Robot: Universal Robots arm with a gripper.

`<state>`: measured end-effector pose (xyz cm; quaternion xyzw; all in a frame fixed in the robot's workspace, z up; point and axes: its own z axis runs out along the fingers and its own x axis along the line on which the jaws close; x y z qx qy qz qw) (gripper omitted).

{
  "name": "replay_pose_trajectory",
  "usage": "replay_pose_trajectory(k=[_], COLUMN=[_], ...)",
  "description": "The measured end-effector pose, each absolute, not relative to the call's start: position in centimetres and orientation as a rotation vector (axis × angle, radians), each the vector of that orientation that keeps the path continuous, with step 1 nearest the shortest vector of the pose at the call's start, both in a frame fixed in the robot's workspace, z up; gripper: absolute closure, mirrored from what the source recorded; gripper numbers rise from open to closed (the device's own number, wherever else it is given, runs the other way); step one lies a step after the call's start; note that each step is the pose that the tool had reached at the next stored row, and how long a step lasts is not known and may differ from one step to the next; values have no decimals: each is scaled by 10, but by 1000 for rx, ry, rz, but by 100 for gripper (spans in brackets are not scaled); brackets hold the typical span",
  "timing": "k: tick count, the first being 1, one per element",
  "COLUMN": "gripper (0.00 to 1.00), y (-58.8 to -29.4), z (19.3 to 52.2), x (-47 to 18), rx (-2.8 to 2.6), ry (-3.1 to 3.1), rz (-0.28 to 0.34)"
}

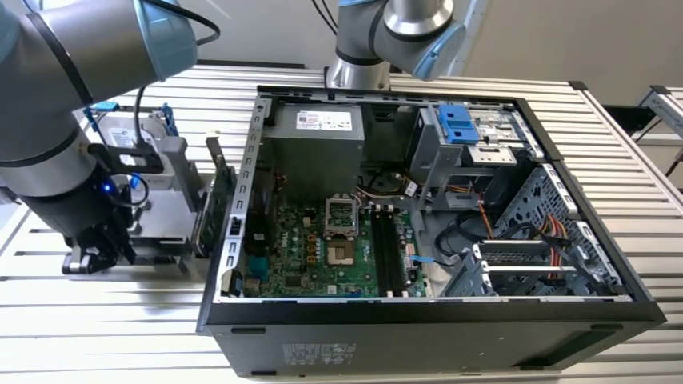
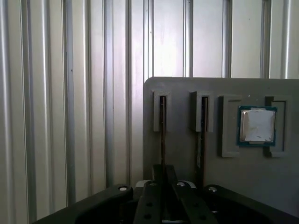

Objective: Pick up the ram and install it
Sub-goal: 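Pick up the ram and move it above insertion slot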

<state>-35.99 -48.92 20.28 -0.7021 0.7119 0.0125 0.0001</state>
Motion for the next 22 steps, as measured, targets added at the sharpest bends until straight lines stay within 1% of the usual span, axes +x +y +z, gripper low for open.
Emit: replay_pose_trajectory(k=[22], gripper=[100], y=[-489], z=[211], x=[-360], rx=[-2206], ry=[2237], rz=[39])
